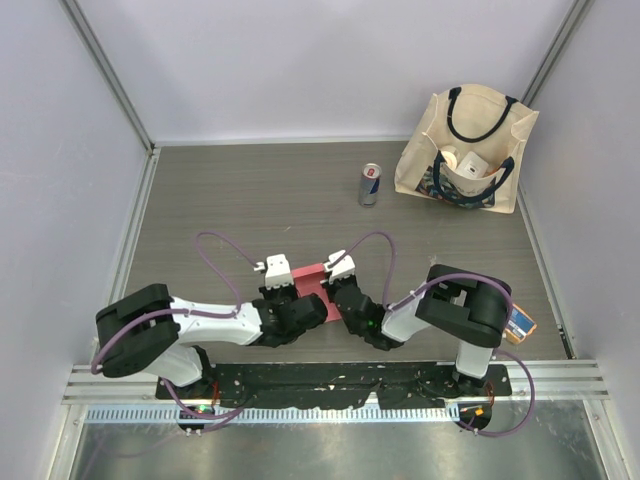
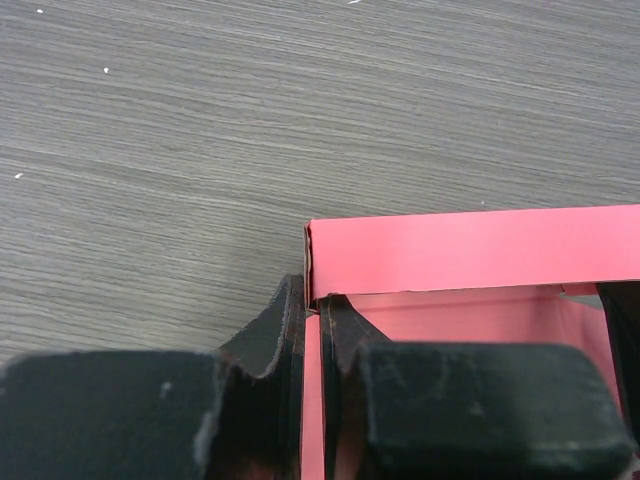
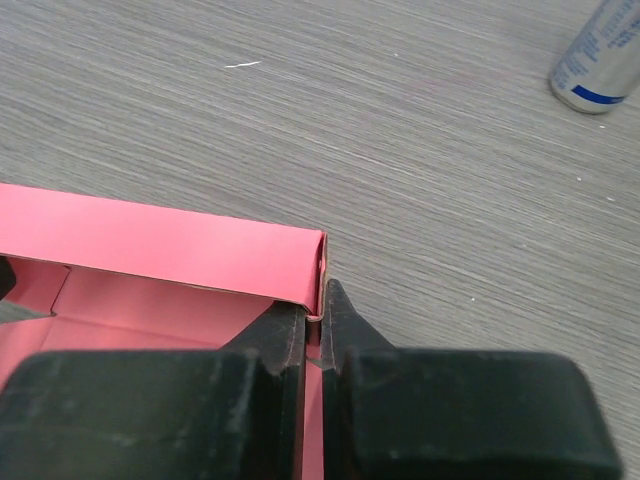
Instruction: Fold the paper box
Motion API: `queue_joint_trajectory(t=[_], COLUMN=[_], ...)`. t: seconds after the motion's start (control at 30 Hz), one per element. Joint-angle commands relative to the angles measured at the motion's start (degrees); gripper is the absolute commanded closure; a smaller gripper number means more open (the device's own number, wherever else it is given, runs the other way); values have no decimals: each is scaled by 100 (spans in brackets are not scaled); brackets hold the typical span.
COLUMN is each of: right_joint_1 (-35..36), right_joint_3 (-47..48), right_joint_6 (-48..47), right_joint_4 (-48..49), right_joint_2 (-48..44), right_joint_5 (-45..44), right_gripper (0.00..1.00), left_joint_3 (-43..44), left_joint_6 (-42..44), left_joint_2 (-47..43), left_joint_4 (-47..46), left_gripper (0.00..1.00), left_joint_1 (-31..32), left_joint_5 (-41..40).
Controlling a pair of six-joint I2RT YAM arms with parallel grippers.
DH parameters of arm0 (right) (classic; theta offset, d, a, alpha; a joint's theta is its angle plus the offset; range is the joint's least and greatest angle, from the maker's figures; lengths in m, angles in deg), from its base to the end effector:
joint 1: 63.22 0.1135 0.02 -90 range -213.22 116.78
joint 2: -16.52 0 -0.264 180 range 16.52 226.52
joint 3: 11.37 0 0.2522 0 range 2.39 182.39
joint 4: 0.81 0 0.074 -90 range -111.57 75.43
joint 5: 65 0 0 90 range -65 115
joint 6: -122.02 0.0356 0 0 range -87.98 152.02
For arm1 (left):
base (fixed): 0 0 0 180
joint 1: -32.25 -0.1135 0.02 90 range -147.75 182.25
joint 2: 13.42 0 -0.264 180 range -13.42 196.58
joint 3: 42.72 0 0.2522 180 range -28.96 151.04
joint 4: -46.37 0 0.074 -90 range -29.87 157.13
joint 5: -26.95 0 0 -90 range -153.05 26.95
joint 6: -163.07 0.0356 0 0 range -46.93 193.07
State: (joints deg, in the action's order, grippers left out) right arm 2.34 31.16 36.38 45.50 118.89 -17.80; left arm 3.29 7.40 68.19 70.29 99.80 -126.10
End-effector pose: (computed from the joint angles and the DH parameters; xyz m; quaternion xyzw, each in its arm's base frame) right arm 0.1464 0.2637 0.1299 -0.1779 0.7444 0.0953 0.6365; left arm 0.1180 -0.2025 0.1502 -0.1239 0.8246 -0.0054 0.5520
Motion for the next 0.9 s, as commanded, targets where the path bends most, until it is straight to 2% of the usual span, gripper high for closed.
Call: queue_joint_trajectory(t=[0.0, 0.23, 0.37, 0.4, 0.43, 0.5, 0.53, 0.57, 0.6, 0.63, 0.67, 0.8, 0.87], right_joint_1=[159, 247, 247, 247, 255, 264, 317, 343, 361, 352, 344, 160, -321], right_joint_3=[146, 23, -64, -117, -118, -135, -161, -188, -232, -345, -503, -759, -716], right_joint_6=[-154, -59, 397, 564, 1018, 1478, 1654, 2073, 2304, 2811, 2972, 3159, 3124], right_joint_4=[637, 1181, 858, 639, -94, -967, -1780, -2215, -2663, -3729, -4044, -5222, -5453], right_joint_2=[151, 371, 127, -14, -198, -812, -1015, -1461, -1691, -2459, -2728, -4134, -4757], right_joint_5=[-789, -1476, -1389, -1188, -1125, -818, -730, -590, -528, -301, -211, 394, 1201], right_gripper=[99, 99, 97, 74, 62, 51, 48, 46, 44, 43, 43, 40, 40], left_joint_3=[255, 379, 326, 308, 317, 343, 361, 361, 326, 291, 221, -113, -297], left_joint_6=[-25, -297, -622, -683, -710, -719, -728, -728, -719, -711, -710, -317, -61], left_joint_2=[127, 198, 259, 277, 295, 321, 312, 312, 260, 120, -116, -1092, -1619], left_joint_4=[74, 320, 382, 382, 391, 417, 435, 444, 470, 522, 558, 427, 452], left_gripper=[100, 100, 100, 100, 100, 100, 97, 93, 78, 64, 51, 25, 15], left_joint_1=[13, 21, 22, 21, 21, 21, 21, 30, 22, 21, 30, 30, 22], left_joint_5=[-226, -269, -287, -278, -270, -243, -226, -200, -182, -34, 29, 599, 1065])
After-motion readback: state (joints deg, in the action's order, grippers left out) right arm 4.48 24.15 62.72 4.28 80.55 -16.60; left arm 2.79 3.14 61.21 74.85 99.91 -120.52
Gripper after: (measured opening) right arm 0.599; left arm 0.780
